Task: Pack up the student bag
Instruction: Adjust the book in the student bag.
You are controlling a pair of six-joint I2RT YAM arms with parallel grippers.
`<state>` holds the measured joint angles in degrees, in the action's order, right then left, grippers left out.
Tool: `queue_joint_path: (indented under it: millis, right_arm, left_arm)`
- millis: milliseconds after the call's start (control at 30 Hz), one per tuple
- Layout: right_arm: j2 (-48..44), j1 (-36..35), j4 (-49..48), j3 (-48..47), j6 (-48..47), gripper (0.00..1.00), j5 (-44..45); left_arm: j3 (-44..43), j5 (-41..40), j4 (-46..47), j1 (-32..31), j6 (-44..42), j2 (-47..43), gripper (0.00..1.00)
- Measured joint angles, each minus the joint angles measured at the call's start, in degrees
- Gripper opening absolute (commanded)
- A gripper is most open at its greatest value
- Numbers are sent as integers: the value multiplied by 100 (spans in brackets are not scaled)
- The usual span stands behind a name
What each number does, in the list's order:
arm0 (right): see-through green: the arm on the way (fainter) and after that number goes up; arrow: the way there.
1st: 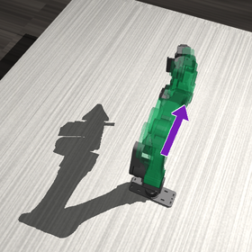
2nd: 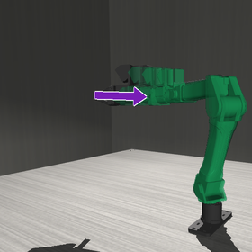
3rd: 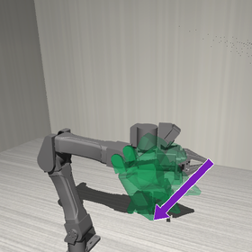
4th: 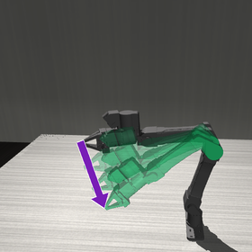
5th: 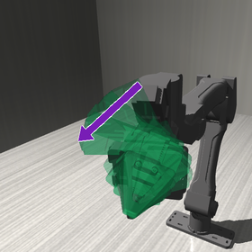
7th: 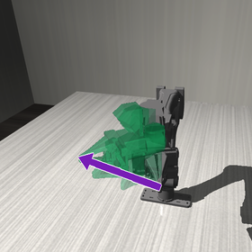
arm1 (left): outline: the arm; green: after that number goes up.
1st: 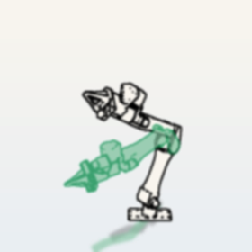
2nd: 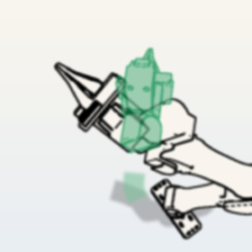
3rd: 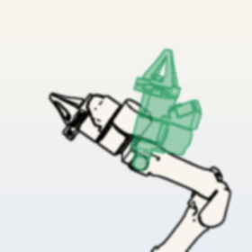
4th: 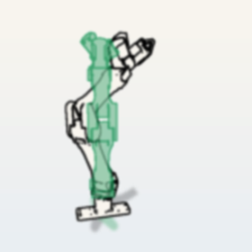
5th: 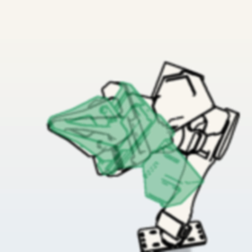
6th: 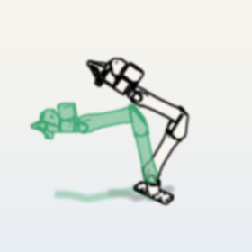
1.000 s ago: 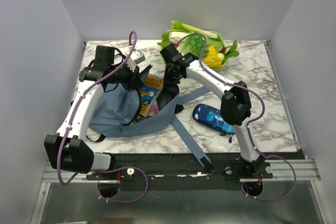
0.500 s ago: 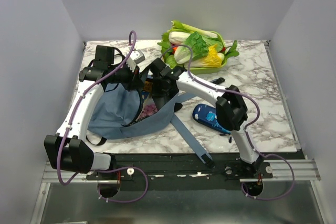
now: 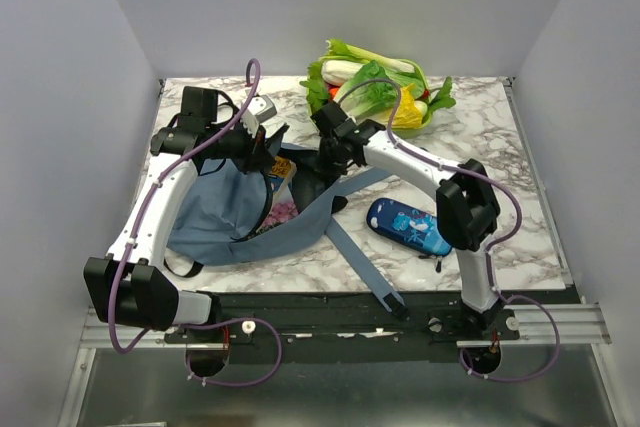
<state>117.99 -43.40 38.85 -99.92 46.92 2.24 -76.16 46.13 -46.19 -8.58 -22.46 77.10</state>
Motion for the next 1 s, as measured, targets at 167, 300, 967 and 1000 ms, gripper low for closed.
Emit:
queue_joint_path:
  millis: [167,300,967,1000]
  right_arm:
    - [573,4,271,-455,146,1,39]
    - [1130,-273,361,-791,212,0,33]
    - [1390,-627,-1161,-625,114,15,-1735]
    - [1270,-592,-1235,-470,87,17,-1735]
  left_arm:
    - [0,2,0,0,-4,0,8]
    - [0,2,0,0,0,0,8]
    - [-4,61,68,2,83,160,8]
    - [-4,63,66,2,83,162,8]
